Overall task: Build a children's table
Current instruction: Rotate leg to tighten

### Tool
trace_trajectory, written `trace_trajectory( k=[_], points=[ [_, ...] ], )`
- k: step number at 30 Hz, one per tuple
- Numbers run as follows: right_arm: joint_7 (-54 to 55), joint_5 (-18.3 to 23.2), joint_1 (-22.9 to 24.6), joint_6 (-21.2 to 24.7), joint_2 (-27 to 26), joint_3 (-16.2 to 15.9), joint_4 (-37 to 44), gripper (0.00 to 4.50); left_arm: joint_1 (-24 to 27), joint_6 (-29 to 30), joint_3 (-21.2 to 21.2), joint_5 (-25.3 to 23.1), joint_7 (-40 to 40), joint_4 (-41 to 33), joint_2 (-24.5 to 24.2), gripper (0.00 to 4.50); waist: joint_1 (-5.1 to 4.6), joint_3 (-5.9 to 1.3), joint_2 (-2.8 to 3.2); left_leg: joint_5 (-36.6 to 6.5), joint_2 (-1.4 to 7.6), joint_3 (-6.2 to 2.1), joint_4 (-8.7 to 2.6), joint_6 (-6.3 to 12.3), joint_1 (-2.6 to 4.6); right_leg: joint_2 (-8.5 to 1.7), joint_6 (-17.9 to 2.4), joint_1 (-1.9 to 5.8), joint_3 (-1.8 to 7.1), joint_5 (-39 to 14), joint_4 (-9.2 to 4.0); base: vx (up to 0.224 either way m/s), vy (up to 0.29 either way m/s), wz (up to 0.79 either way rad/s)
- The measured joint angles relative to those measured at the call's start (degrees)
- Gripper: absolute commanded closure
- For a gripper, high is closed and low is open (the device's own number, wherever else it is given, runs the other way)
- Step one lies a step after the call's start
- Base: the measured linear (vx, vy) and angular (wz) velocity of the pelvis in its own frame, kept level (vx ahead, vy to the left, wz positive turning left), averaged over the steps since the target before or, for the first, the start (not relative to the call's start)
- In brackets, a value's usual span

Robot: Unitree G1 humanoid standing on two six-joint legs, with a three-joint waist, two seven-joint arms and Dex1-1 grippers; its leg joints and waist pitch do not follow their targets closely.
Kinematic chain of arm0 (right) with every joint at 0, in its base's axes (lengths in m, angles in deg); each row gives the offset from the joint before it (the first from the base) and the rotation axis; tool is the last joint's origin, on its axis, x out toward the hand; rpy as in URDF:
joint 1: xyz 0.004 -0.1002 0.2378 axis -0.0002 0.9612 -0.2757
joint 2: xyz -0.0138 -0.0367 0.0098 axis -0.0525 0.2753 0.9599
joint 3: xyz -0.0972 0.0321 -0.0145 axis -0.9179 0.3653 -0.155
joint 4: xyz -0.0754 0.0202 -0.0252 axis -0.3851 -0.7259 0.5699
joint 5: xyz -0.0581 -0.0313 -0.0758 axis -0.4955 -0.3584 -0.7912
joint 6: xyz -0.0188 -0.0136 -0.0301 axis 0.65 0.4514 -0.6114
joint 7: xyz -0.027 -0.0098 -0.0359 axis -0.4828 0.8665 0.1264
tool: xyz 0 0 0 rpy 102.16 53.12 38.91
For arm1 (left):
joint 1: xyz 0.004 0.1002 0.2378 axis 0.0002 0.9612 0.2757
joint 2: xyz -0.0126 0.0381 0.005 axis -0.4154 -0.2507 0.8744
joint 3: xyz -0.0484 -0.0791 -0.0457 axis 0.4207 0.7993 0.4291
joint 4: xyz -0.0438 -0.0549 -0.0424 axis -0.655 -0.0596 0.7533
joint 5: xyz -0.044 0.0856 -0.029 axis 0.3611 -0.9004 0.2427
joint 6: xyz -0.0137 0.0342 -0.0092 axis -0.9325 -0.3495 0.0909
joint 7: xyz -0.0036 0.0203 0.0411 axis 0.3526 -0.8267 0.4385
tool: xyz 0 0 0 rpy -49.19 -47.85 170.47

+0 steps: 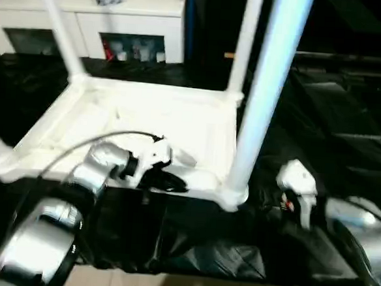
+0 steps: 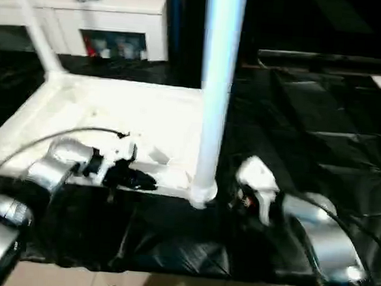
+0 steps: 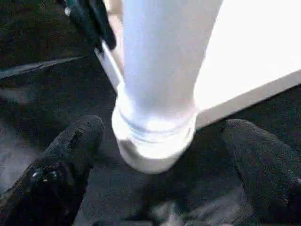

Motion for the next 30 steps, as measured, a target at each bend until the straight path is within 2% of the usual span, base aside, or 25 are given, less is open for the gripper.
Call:
trace_trajectory(
  k=[1, 2, 3, 4, 7, 10, 15, 17, 22, 28, 30],
  points=[
    [0.2, -0.8, -0.5, -0.6, -0.2, -0.3, -1.2, 0.00, 1.6, 1.6, 0.1, 0.0, 0.9, -3.2, 0.0, 4.47, -0.07, -0.02, -0.33, 0.0, 0.00, -0.01, 0.02, 0.00, 0.00, 0.00, 0.0, 0.00, 0.01, 0.0, -0.01, 0.000, 0.000, 0.00],
    [0.4, -1.4, -1.5, -0.7, -0.6, -0.8, -2.5, 0.00, 3.2, 2.8, 0.2, 0.0, 1.6, -6.6, -0.2, 4.47, -0.38, 0.05, -1.04, 0.0, -0.01, 0.06, -0.07, 0.00, 0.00, -0.02, 0.0, -0.04, 0.07, 0.0, -0.04, 0.000, 0.000, 0.00],
    [1.0, -1.8, -2.3, -1.0, -1.0, -1.1, -3.7, 0.00, 4.8, 4.1, 0.4, -0.1, 2.5, -9.6, -0.4, 4.47, -0.55, -0.05, -1.14, 0.0, -0.02, 0.02, -0.09, 0.00, 0.03, -0.05, 0.1, -0.03, 0.05, 0.0, -0.03, 0.000, 0.000, 0.00],
    [1.4, -2.0, -3.1, -1.3, -1.4, -1.4, -5.0, 0.00, 6.5, 5.3, 0.5, 0.0, 3.4, -12.7, -0.4, 4.47, -0.68, -0.03, -1.57, 0.0, -0.01, 0.02, -0.08, 0.00, 0.00, -0.05, 0.1, -0.02, 0.02, 0.0, -0.06, 0.000, 0.000, 0.00],
    [1.6, -2.7, -4.9, -2.3, -2.5, -2.1, -6.9, 0.00, 8.7, 8.6, 0.3, -0.1, 5.0, -17.9, -0.7, 4.47, -1.04, -0.02, -2.27, 0.0, -0.02, 0.05, -0.08, 0.00, -0.02, -0.05, 0.1, -0.03, 0.03, 0.0, -0.09, 0.000, 0.000, 0.00],
    [1.4, -3.6, -8.0, -3.4, -4.1, -3.4, -11.0, 0.00, 10.8, 15.2, 0.2, -0.5, 7.0, -24.5, -1.4, 4.47, -1.43, 0.07, -2.88, 0.0, -0.01, 0.06, -0.09, 0.00, -0.01, -0.03, 0.1, -0.04, 0.03, 0.0, -0.08, 0.000, 0.000, 0.00],
    [1.9, -4.6, -10.3, -5.3, -5.5, -4.3, -15.2, 0.00, 11.7, 17.3, -0.2, -1.5, 8.6, -28.0, -2.0, 4.47, -1.96, 0.09, -3.21, 0.0, -0.01, 0.08, -0.10, 0.00, -0.04, -0.01, 0.1, -0.05, 0.04, -0.1, -0.10, 0.000, 0.000, 0.00],
    [1.9, -4.7, -11.0, -5.5, -5.8, -4.3, -16.3, 0.00, 11.7, 18.0, -0.5, -2.1, 9.6, -28.7, -2.0, 4.05, -2.09, 0.09, -3.28, 0.0, -0.01, 0.09, -0.09, 0.00, -0.03, 0.00, 0.1, -0.05, 0.03, -0.1, -0.09, 0.000, 0.000, 0.00],
    [1.9, -4.9, -11.2, -6.1, -6.4, -4.3, -17.0, 0.00, 11.7, 20.9, -0.5, -1.9, 10.5, -29.1, -2.1, 3.66, -2.24, 0.15, -3.41, 0.0, 0.00, 0.09, -0.10, -0.01, -0.03, 0.01, 0.1, -0.05, 0.00, 0.0, -0.04, 0.000, 0.000, 0.00],
    [1.9, -5.0, -11.3, -7.2, -6.8, -4.3, -18.5, 0.00, 10.9, 22.0, -0.5, -1.1, 9.7, -28.1, -2.7, 3.66, -2.35, 0.15, -3.41, 0.0, 0.00, 0.08, -0.13, -0.01, -0.02, 0.02, 0.0, -0.05, -0.02, 0.0, -0.03, 0.000, 0.000, 0.00],
    [1.8, -5.0, -11.3, -7.2, -6.8, -4.3, -18.7, 0.00, 10.8, 21.4, -0.4, -0.8, 9.5, -27.5, -3.2, 3.81, -2.35, 0.15, -3.40, 0.0, 0.00, 0.08, -0.12, -0.01, -0.03, 0.02, 0.0, -0.05, -0.01, 0.0, -0.04, 0.000, 0.000, 0.00]
  ],
)
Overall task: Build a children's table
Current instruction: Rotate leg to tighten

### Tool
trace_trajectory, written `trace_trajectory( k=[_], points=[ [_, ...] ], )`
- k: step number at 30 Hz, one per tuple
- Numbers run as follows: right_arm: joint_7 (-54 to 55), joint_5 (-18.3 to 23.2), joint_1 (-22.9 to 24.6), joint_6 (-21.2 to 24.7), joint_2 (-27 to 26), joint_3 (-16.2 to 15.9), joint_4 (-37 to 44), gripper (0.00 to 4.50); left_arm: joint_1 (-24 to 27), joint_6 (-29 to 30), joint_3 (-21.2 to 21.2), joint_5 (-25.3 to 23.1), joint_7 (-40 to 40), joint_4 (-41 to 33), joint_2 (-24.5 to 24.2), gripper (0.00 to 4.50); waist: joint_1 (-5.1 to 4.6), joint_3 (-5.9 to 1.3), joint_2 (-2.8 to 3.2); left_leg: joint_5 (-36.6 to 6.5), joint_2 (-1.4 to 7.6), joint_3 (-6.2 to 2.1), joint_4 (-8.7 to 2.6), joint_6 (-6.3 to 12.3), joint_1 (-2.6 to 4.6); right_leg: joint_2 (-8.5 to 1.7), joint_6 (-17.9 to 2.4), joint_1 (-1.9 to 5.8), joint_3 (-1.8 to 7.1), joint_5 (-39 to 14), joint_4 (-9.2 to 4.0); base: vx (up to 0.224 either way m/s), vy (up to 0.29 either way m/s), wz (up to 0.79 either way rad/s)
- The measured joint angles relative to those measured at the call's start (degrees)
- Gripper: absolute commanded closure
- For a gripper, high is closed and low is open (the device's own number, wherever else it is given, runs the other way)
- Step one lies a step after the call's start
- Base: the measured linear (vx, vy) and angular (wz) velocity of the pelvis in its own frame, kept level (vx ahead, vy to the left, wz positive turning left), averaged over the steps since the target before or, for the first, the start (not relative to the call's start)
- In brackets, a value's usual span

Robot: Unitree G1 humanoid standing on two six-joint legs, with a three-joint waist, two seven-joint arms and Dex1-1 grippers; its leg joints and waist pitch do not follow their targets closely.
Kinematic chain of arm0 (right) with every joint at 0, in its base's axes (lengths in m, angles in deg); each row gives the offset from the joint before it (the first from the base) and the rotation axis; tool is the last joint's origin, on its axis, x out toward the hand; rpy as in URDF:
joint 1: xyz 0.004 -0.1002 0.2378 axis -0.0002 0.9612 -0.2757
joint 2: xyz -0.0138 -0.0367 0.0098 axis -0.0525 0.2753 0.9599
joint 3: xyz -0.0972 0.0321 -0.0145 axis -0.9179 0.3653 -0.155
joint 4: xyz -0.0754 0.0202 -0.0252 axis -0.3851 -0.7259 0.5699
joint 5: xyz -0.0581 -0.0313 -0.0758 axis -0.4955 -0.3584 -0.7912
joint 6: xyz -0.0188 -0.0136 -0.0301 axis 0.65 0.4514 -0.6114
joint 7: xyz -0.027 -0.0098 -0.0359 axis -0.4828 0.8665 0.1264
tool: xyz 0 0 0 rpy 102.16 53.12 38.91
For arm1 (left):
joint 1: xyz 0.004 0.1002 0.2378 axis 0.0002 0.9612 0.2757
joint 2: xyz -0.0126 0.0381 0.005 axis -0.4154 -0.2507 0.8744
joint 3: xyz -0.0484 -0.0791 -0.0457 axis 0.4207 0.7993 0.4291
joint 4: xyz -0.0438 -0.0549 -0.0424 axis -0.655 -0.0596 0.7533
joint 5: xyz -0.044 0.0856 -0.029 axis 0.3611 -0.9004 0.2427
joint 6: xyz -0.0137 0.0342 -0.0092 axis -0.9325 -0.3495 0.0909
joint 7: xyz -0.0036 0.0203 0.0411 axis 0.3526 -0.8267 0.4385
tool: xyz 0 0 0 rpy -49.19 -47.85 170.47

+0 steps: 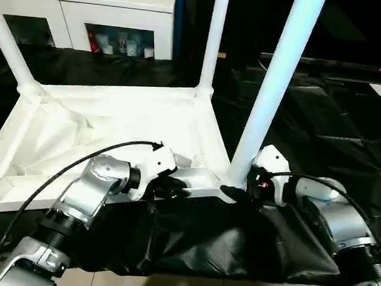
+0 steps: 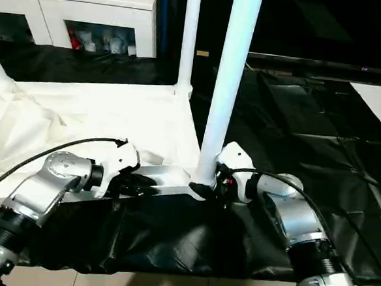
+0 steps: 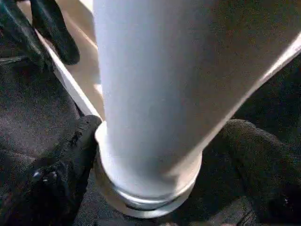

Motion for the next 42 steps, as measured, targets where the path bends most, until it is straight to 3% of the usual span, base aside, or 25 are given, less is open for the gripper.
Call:
trace_trajectory(
  k=[7, 12, 14, 16, 23, 33, 38, 42],
  points=[
    [-0.1, -0.1, -0.8, -0.3, -0.4, 0.0, -1.3, 0.00, -0.9, -0.3, -0.1, 0.8, -1.9, 1.7, -0.2, 4.44, -0.12, 0.00, 0.01, 0.0, 0.01, 0.00, 0.01, 0.00, 0.02, 0.00, -0.1, 0.00, -0.01, 0.0, 0.02, 0.000, 0.000, 0.00],
    [-0.6, 0.4, -1.6, -0.3, -1.3, 0.1, -3.0, 0.00, -1.4, -0.9, -0.3, 0.9, -3.0, 2.6, -0.8, 4.44, -0.36, -0.01, 0.01, 0.0, 0.01, -0.01, 0.01, 0.00, 0.05, 0.03, -0.1, 0.00, 0.02, 0.0, 0.02, 0.000, 0.000, 0.00],
    [-0.9, 0.8, -1.8, -0.2, -1.5, 0.2, -3.5, 0.35, -1.4, -1.0, -0.3, 1.0, -3.2, 2.8, -0.9, 4.50, -0.36, 0.00, 0.01, 0.0, 0.02, 0.00, 0.00, 0.00, 0.06, 0.04, -0.1, 0.00, 0.02, 0.0, 0.02, 0.000, 0.000, 0.00],
    [-1.2, 1.3, -1.8, -0.1, -1.8, 0.2, -4.1, 0.38, -1.6, -1.1, -0.3, 1.1, -3.4, 3.1, -0.9, 4.50, -0.37, 0.00, 0.01, 0.0, 0.02, 0.00, 0.00, 0.00, 0.08, 0.06, -0.1, 0.00, 0.03, 0.0, 0.03, 0.000, 0.000, 0.00],
    [-2.3, 1.6, -2.8, -0.2, -2.9, 0.2, -6.4, 1.15, -1.9, -1.5, -0.3, 1.3, -3.7, 3.8, -1.3, 4.50, -0.50, 0.00, 0.01, 0.0, 0.03, -0.02, -0.01, -0.01, 0.22, 0.06, -0.1, 0.00, 0.01, 0.1, 0.07, 0.000, 0.000, 0.00],
    [-1.9, 1.6, -4.2, -1.5, -4.8, 0.3, -9.1, 1.72, -2.5, -1.6, 0.2, 1.6, -4.0, 5.1, -1.7, 4.50, -0.53, 0.03, -0.21, 0.0, 0.01, -0.01, -0.27, -0.04, 0.61, 0.06, -0.2, 0.02, 0.00, 0.1, 0.07, 0.000, 0.000, 0.00],
    [2.9, 1.3, -4.2, -2.1, -7.2, 1.8, -10.3, 1.75, -2.8, -1.4, 1.1, 1.7, -1.9, 6.1, -0.8, 4.50, -0.53, 0.08, -0.29, 0.0, 0.01, 0.00, -0.28, -0.05, 0.74, 0.06, -0.2, 0.01, 0.00, 0.1, 0.06, 0.000, 0.000, 0.00],
    [14.3, 0.3, -3.3, -2.1, -11.8, 5.2, -11.0, 1.75, -4.7, -0.6, 1.1, 0.0, 4.9, 8.0, 4.0, 4.50, -0.16, 0.06, -0.29, 0.0, -0.06, 0.04, -0.28, -0.05, 0.83, -0.01, -0.2, 0.01, 0.06, 0.2, 0.00, 0.000, 0.000, 0.00]
  ],
)
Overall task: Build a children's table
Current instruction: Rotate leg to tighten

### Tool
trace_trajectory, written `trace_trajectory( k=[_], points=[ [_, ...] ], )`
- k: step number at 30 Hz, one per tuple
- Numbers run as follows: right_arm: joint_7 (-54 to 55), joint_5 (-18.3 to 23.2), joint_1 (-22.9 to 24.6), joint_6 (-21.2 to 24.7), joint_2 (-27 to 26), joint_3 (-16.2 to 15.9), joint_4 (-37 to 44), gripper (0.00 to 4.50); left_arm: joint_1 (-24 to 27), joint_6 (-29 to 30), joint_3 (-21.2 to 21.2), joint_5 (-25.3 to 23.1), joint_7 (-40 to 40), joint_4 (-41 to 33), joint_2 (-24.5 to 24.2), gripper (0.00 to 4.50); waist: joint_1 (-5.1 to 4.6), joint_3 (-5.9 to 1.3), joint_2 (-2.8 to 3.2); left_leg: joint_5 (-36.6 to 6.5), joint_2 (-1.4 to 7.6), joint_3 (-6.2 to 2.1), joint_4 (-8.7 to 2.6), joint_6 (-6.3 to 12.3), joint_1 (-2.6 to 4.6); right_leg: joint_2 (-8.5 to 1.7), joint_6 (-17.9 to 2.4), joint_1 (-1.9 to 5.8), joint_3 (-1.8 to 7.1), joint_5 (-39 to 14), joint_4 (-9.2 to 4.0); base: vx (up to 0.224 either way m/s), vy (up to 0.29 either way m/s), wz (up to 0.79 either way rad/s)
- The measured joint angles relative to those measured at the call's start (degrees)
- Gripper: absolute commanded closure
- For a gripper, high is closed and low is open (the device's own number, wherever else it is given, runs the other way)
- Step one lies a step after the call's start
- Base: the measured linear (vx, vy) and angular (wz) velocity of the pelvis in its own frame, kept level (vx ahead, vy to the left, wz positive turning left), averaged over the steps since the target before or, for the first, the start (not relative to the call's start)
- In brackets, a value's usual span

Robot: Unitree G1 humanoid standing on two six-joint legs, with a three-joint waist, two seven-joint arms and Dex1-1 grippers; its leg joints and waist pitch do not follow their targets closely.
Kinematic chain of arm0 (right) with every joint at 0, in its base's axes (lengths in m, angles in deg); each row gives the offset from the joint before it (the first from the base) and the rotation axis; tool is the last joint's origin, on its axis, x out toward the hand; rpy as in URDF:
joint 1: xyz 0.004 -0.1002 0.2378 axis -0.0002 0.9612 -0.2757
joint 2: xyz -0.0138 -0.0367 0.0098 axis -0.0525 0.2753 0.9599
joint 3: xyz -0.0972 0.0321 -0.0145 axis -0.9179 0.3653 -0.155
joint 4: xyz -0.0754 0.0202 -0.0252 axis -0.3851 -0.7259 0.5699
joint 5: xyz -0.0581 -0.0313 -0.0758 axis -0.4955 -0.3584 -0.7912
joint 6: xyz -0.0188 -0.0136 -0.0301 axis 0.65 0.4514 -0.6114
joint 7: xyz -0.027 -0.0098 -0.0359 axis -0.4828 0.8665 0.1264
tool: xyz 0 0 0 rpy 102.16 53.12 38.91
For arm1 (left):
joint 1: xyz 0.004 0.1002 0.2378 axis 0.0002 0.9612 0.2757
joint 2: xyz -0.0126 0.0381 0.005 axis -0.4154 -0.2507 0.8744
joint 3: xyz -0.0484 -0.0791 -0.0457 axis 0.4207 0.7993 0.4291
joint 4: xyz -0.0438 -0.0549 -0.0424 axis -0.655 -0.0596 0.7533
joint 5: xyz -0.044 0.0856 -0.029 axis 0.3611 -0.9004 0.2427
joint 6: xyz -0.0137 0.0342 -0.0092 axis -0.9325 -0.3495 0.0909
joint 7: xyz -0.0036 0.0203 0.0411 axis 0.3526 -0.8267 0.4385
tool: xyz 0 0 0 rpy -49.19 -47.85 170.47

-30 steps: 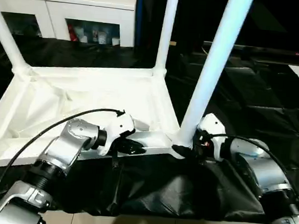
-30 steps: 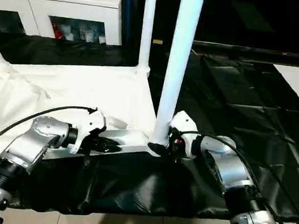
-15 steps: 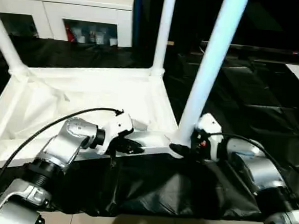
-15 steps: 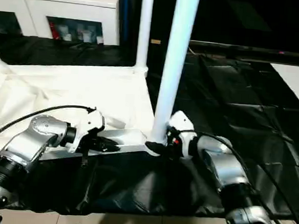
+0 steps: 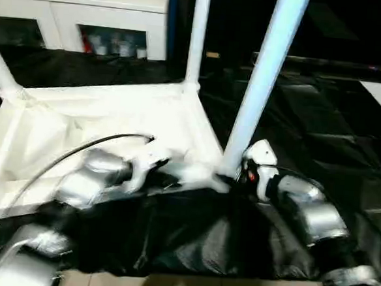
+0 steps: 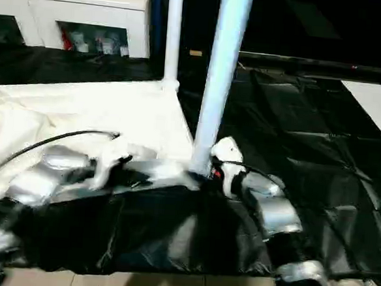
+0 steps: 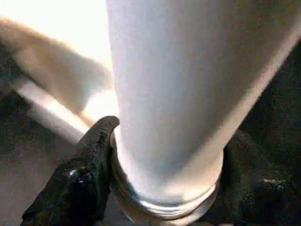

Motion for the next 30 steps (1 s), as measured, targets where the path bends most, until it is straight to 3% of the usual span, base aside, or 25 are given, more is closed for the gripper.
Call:
trace_trajectory(
  k=[6, 11, 12, 13, 15, 18, 20, 26, 30],
  points=[
    [19.0, -2.2, -0.5, 1.0, -8.1, 4.5, -1.5, 1.75, -1.5, 0.9, 0.3, -2.9, 8.4, 2.4, 5.7, 4.50, 0.03, -0.26, 0.47, 0.0, -0.02, -0.02, -0.04, 0.00, 0.03, -0.02, 0.0, 0.08, 0.03, 0.0, -0.08, 0.000, 0.000, 0.00],
    [22.9, -3.1, -1.3, -0.7, -10.1, 5.6, -3.5, 1.75, -1.4, 0.6, 0.3, -4.2, 10.2, 2.5, 6.9, 4.50, 0.00, -0.30, 0.54, 0.0, -0.03, -0.07, -0.17, -0.01, 0.03, -0.02, 0.4, 0.10, 0.00, -0.2, -0.09, 0.000, 0.000, 0.00],
    [22.9, -3.2, -1.2, -0.8, -10.1, 5.7, -3.5, 1.19, -1.4, 0.6, 0.3, -4.3, 10.2, 2.5, 7.0, 4.50, 0.00, -0.30, 0.54, 0.0, -0.03, -0.07, -0.19, -0.01, 0.04, -0.02, 0.4, 0.10, 0.00, -0.2, -0.09, 0.000, 0.000, 0.00],
    [22.7, -3.1, -1.1, -0.7, -10.1, 5.8, -3.4, 1.05, -1.4, 0.5, 0.3, -4.3, 10.2, 2.5, 7.0, 4.50, 0.00, -0.30, 0.54, 0.0, -0.03, -0.08, -0.20, -0.01, 0.03, -0.02, 0.4, 0.10, 0.00, -0.2, -0.10, 0.000, 0.000, 0.00],
    [20.6, -1.7, 0.1, -0.2, -10.1, 6.3, -1.5, 1.05, -1.2, -0.2, 0.3, -4.3, 8.9, 2.2, 6.6, 4.50, 0.00, -0.30, 0.54, 0.0, -0.03, -0.10, -0.22, -0.01, 0.01, -0.02, 0.4, 0.09, 0.01, -0.2, -0.13, 0.000, 0.000, 0.00],
    [16.5, -0.6, 1.8, 0.3, -8.7, 6.4, 1.2, 0.68, -0.3, -1.8, 0.3, -4.3, 6.6, 1.2, 5.6, 4.50, 0.00, -0.30, 0.60, 0.0, -0.03, -0.09, -0.32, 0.00, -0.06, -0.01, 0.3, 0.08, 0.01, -0.2, -0.13, 0.000, 0.000, 0.00],
    [11.4, -0.5, 3.0, 0.9, -6.2, 4.8, 3.5, 0.49, 0.8, -2.9, 0.3, -3.9, 4.9, -0.2, 4.3, 4.50, 0.04, -0.24, 0.69, 0.0, -0.03, -0.07, -0.50, -0.01, -0.14, 0.00, 0.2, 0.06, -0.01, -0.3, -0.14, 0.000, 0.000, 0.00],
    [-5.7, -0.2, 5.4, 0.5, 3.9, -1.6, 9.3, 0.49, 2.6, -6.2, -0.3, -0.9, -4.6, -2.1, -0.4, 4.50, 0.66, -0.19, 0.90, 0.0, 0.01, 0.03, -0.77, -0.01, -0.07, 0.03, 0.2, 0.01, -0.18, -0.6, -0.14, 0.000, 0.000, 0.00],
    [-13.9, 1.2, 6.9, 0.0, 7.2, -2.9, 11.9, 0.49, 3.1, -7.2, -0.2, 0.3, -9.6, -2.3, -2.6, 4.50, 0.98, -0.17, 0.89, 0.0, 0.00, 0.06, -0.63, 0.00, -0.06, 0.01, 0.1, -0.02, -0.16, -0.6, -0.14, 0.000, 0.000, 0.00]
  ],
)
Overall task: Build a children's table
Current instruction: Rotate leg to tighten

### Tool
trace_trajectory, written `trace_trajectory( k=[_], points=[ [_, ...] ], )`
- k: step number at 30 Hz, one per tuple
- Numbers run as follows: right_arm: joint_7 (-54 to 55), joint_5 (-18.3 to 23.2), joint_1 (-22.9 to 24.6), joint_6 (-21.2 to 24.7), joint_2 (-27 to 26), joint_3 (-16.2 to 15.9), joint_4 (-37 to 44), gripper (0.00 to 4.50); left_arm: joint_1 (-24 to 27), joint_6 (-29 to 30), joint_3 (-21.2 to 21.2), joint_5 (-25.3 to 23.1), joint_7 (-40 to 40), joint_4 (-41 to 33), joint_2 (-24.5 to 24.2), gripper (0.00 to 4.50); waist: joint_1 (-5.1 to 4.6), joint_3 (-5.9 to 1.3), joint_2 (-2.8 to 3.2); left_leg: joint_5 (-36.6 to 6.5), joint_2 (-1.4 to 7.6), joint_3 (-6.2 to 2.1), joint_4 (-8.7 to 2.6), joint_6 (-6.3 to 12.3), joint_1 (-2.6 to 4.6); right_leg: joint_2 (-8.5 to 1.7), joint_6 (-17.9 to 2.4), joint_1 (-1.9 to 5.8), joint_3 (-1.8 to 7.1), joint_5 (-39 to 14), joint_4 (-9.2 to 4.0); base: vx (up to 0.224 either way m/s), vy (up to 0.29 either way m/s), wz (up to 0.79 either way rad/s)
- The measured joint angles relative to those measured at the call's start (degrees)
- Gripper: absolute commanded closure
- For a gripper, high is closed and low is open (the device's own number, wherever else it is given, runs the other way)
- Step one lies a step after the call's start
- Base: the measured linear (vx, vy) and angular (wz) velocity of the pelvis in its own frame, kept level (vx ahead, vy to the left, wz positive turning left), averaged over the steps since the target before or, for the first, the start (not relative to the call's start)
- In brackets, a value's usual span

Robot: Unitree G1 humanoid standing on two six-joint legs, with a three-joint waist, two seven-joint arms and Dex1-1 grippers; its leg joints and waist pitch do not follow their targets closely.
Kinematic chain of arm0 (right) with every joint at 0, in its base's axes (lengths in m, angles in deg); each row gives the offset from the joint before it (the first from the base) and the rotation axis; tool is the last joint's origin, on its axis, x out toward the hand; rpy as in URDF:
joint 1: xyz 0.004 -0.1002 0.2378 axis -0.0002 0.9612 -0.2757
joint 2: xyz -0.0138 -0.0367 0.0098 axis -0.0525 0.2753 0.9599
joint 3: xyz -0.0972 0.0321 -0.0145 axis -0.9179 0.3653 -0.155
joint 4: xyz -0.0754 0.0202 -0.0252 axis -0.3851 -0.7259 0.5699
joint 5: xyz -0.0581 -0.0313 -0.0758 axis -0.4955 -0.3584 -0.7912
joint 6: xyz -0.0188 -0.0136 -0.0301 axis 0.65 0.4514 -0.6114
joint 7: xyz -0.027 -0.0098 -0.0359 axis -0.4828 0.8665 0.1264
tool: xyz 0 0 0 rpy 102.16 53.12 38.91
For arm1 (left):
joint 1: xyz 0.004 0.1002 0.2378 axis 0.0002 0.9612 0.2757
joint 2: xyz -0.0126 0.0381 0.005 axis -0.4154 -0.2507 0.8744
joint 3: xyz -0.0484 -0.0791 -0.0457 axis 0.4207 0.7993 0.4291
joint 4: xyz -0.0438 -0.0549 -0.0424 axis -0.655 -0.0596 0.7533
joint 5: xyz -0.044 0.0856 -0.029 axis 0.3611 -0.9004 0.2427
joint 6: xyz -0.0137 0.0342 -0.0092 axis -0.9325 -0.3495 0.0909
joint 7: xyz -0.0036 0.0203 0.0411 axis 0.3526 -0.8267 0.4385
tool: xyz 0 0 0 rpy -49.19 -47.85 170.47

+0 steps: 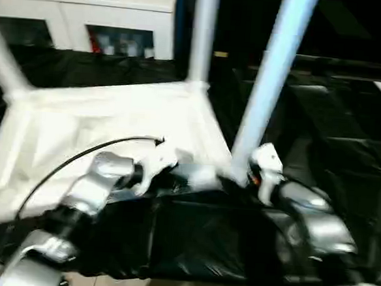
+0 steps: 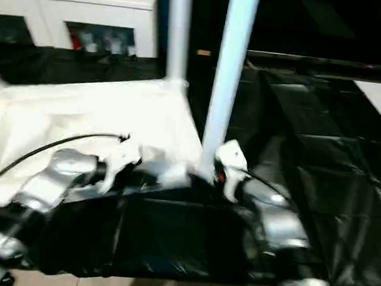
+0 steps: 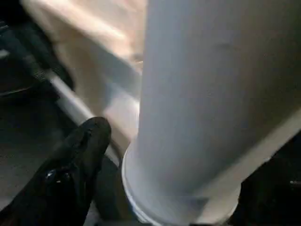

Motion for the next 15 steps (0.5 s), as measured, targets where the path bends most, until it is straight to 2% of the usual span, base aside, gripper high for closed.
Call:
trace_trajectory(
  k=[3, 8, 15],
  points=[
    [-6.3, 1.1, 0.6, 0.7, 3.0, -1.5, 2.7, 0.49, 0.4, -0.2, -0.2, 1.4, -4.1, -0.4, -2.1, 4.50, 0.23, 0.04, -0.07, 0.0, 0.01, 0.00, 0.03, 0.00, -0.01, -0.01, 0.0, 0.00, -0.01, 0.0, 0.01, 0.000, 0.000, 0.00],
    [-12.8, 2.9, 1.0, 2.0, 5.7, -3.6, 4.9, 0.96, 0.8, -1.2, -0.7, 2.3, -9.2, -0.7, -4.4, 4.50, 0.65, 0.14, -0.25, 0.0, 0.02, 0.03, 0.11, 0.00, -0.03, -0.02, 0.0, 0.01, 0.01, 0.0, 0.05, 0.000, 0.000, 0.00],
    [-16.3, 3.9, 1.0, 2.7, 5.9, -4.1, 5.0, 1.43, 0.8, -1.2, -1.1, 2.8, -12.7, -0.7, -5.6, 4.50, 0.65, 0.20, -0.44, 0.0, 0.02, 0.04, 0.15, 0.01, -0.08, -0.02, 0.0, 0.01, 0.00, 0.0, 0.06, 0.000, 0.000, 0.00]
  ],
)
